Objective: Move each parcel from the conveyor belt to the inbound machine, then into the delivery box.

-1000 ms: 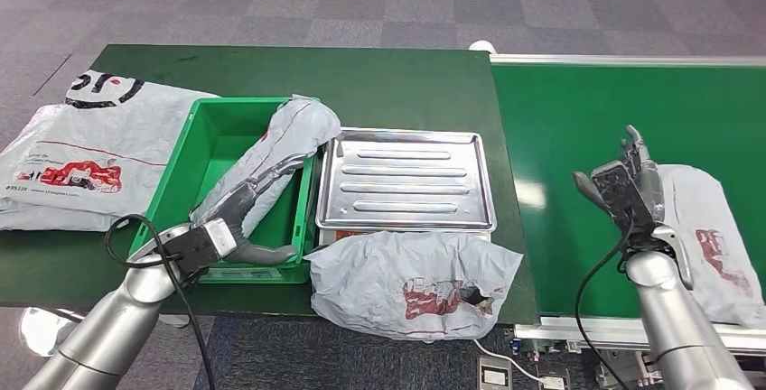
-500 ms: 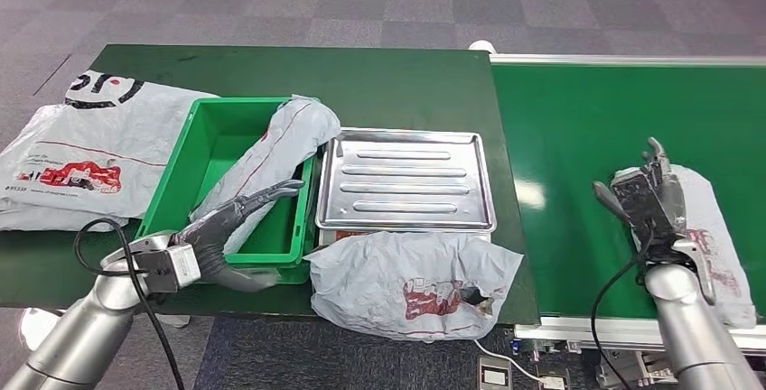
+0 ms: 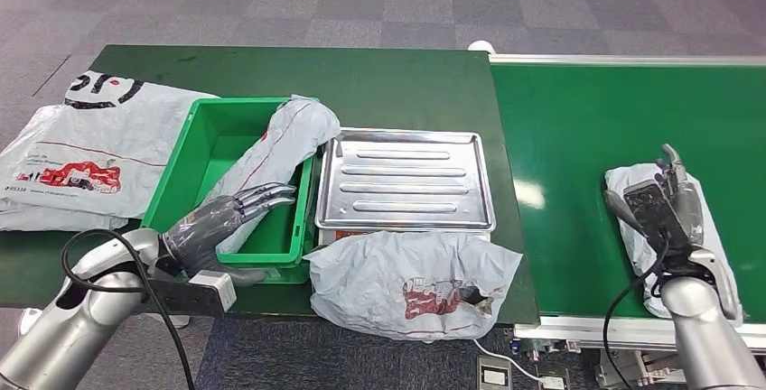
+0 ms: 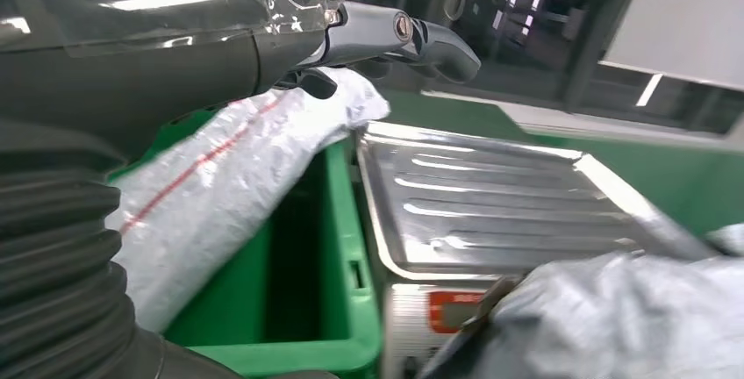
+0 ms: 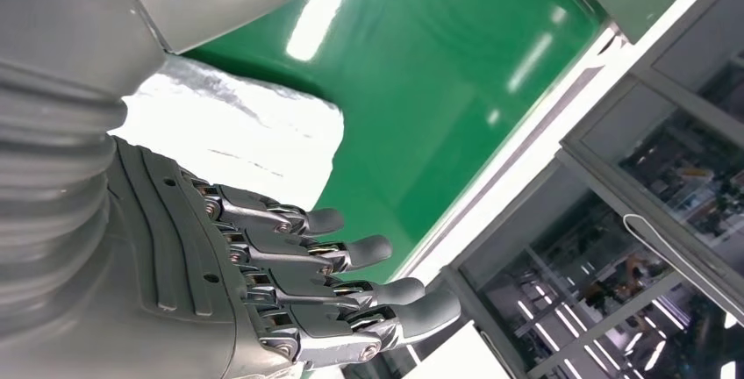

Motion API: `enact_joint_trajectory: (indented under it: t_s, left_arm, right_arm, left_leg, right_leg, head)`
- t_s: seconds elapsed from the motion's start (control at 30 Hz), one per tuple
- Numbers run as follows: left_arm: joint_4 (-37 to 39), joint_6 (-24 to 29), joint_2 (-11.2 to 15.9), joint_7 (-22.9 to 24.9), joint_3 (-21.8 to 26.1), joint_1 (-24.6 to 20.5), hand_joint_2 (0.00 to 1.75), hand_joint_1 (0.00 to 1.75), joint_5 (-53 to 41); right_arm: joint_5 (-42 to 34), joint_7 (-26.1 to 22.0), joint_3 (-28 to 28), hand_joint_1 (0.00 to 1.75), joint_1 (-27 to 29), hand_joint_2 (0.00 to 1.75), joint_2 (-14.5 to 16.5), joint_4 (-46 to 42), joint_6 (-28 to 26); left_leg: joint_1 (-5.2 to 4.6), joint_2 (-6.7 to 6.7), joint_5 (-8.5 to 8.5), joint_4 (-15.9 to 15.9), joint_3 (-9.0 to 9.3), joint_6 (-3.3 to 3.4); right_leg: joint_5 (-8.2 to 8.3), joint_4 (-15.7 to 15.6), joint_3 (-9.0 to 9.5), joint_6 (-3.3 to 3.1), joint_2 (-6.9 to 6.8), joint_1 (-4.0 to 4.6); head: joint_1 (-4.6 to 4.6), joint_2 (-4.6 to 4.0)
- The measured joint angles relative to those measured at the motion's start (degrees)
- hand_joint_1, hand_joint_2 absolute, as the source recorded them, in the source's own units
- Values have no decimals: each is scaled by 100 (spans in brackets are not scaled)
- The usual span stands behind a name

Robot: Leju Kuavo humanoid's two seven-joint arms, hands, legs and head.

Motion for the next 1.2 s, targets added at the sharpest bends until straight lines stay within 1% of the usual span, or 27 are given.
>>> enact_joint_trajectory:
  t_s: [0.07, 0.13, 0.17, 0.23, 0.3, 0.37, 0.43, 0.5, 0.63, 0.77, 0.87, 0.97, 1.2]
  left_arm:
    - [-63, 492, 1, 294, -115, 86, 175, 0, -397]
    - [-81, 1111, -53, 742, -235, 172, 175, 0, -857]
    - [-82, 1435, -102, 992, -307, 215, 175, 0, -1100]
    - [-82, 1920, -232, 1392, -465, 306, 175, 0, -1450]
    - [-84, 2219, -395, 1677, -618, 410, 175, 0, -1626]
    - [-88, 2368, -577, 1872, -745, 503, 175, 0, -1748]
    - [-99, 2393, -771, 1986, -894, 551, 175, 0, -1857]
    - [-104, 2238, -955, 1971, -1070, 544, 175, 0, -1823]
    - [-40, 1430, -1245, 1575, -1427, 351, 175, 0, -1279]
    - [36, 910, -1380, 1144, -1657, 153, 175, 0, -790]
    - [51, 575, -1394, 755, -1792, 34, 175, 0, -520]
    - [70, 447, -1388, 586, -1867, -59, 175, 0, -414]
    - [91, 410, -1383, 559, -1913, -148, 175, 0, -394]
  right_arm:
    - [77, 35, -3, 0, 2, 175, 9, -22, -1]
    - [183, 55, -11, 0, 17, 175, 39, -71, 6]
    - [237, 58, -17, 0, 20, 175, 61, -92, 20]
    - [320, 61, -23, 0, 5, 175, 101, -110, 81]
    - [373, 61, -24, 0, -50, 175, 132, -108, 153]
    - [417, 62, -24, 0, -122, 87, 160, -105, 190]
    - [475, 84, -24, 0, -181, 0, 196, -104, 189]
    - [528, 138, -37, 0, -180, 0, 230, -120, 170]
    - [559, 248, -214, 0, 150, 0, 256, -421, 160]
    - [651, 354, -451, 0, 498, 0, 299, -778, 239]
    - [717, 415, -564, 0, 634, 0, 325, -962, 288]
    - [730, 433, -641, 0, 703, 0, 332, -1066, 291]
    - [732, 439, -728, 0, 776, 0, 340, -1169, 291]
  left_leg:
    - [0, -1, 0, 0, 0, 0]
    - [-1, -2, -2, 0, -1, 2]
    - [-1, -2, -3, 0, -1, 3]
    - [-2, -1, -5, 0, -1, 4]
    - [-4, -1, -6, 0, -1, 5]
    - [-5, -1, -7, 0, -1, 7]
    - [-5, -3, -8, 1, -1, 9]
    - [-5, -6, -10, 3, 0, 12]
    - [-5, -21, -12, 4, -1, 16]
    - [-5, -16, -18, 4, -1, 15]
    - [-5, -8, -19, 4, 0, 14]
    - [-5, -6, -19, 4, 1, 15]
    - [-5, -5, -19, 4, 1, 15]
  right_leg:
    - [-1, -1, 0, 1, -1, 0]
    - [-2, -1, 0, 3, -2, -1]
    - [-3, -1, 0, 3, -2, -1]
    - [-3, -1, 0, 3, -2, -1]
    - [-3, -1, 0, 3, -1, -3]
    - [-4, -1, 0, 4, -2, -4]
    - [-4, -3, 1, 4, -6, -4]
    - [-4, -6, 2, 5, -12, -4]
    - [-8, -6, 10, 10, -32, -3]
    - [-9, -5, 8, 10, -25, -3]
    - [-10, -5, 5, 9, -16, -3]
    - [-10, -5, 5, 8, -14, -3]
    - [-10, -5, 6, 8, -14, -3]
  head:
    - [-1, 0]
    - [-1, 0]
    - [-1, 0]
    - [-1, 0]
    - [0, 0]
    - [0, 0]
    - [-1, 0]
    - [-1, 0]
    - [0, 0]
    - [0, 0]
    - [0, 0]
    - [0, 0]
    - [0, 0]
